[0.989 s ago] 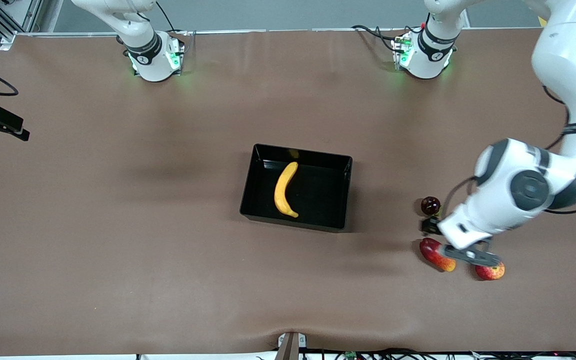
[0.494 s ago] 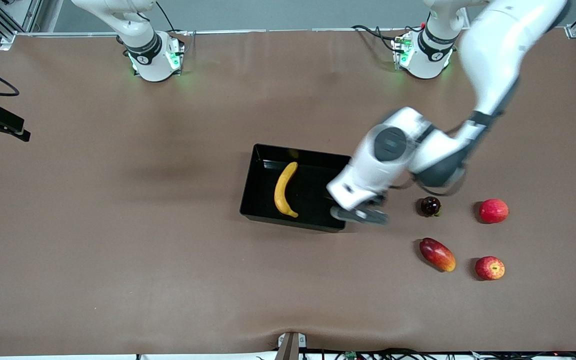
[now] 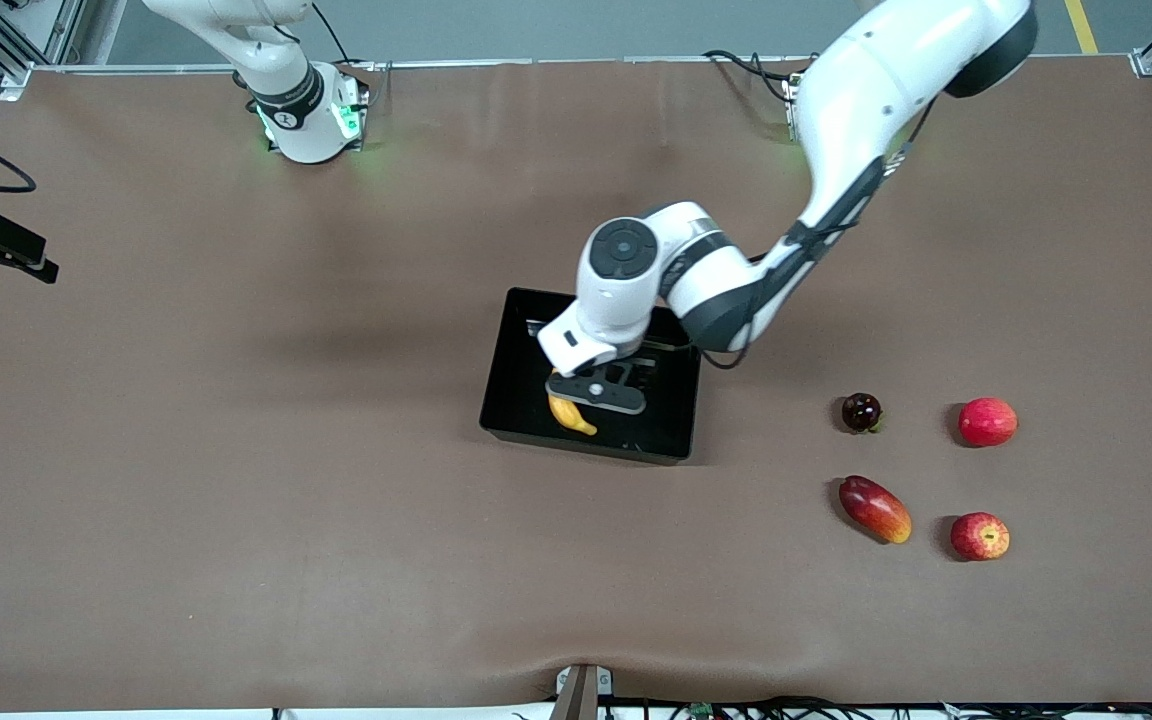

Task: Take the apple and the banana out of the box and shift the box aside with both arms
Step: 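Return the left gripper to the tray and grasp the yellow banana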

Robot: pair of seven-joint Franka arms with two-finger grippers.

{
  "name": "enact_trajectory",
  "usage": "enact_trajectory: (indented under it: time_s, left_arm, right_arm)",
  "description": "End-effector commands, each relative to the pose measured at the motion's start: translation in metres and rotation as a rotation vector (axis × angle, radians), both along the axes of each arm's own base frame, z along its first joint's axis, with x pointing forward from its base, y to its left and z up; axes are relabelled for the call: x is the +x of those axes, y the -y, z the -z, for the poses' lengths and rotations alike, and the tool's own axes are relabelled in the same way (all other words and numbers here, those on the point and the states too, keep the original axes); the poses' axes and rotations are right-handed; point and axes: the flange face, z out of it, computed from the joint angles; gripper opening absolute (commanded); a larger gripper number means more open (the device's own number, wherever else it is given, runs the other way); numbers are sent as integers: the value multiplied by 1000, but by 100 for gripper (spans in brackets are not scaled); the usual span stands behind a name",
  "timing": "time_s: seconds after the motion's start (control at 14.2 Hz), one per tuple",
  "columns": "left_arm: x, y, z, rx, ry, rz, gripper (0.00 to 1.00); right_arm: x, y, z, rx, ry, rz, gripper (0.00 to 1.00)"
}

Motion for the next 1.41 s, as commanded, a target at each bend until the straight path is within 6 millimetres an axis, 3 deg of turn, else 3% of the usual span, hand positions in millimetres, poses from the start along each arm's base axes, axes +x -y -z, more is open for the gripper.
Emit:
enact_trajectory:
  time_s: [0.0, 0.28, 0.49, 0.64, 0.71, 0.78, 0.92, 0.99, 1.06, 1.34]
  left_arm:
    - [-4, 20, 18, -59, 14, -40, 100]
    - [-22, 40, 49, -31, 20, -24, 100]
    - [-35, 56, 78, -27, 46, -51, 100]
    - [-37, 55, 94, -21, 54, -44, 100]
    - [-38, 54, 101, -10, 51, -27, 100]
    - [-38, 54, 103, -8, 52, -23, 74]
    - [-39, 53, 107, -4, 50, -21, 15]
    - [-40, 56, 104, -8, 50, -25, 0]
    - [-39, 56, 99, -12, 56, -26, 0]
    - [-24, 49, 60, -19, 88, -49, 0]
  right_arm:
    - [4, 3, 2, 0, 0, -2, 100]
    - [5, 3, 1, 0, 3, -5, 100]
    - [16, 0, 18, -15, -21, -19, 100]
    - [26, 1, 35, -10, -40, -19, 100]
    - [35, 1, 57, -4, -78, -21, 100]
    - [41, 2, 70, 6, -98, -20, 100]
    - [44, 3, 68, -6, -92, -23, 100]
    - [48, 4, 78, -3, -107, -21, 100]
    - [56, 4, 101, 11, -145, -11, 100]
    - [66, -5, 134, 21, -195, -27, 100]
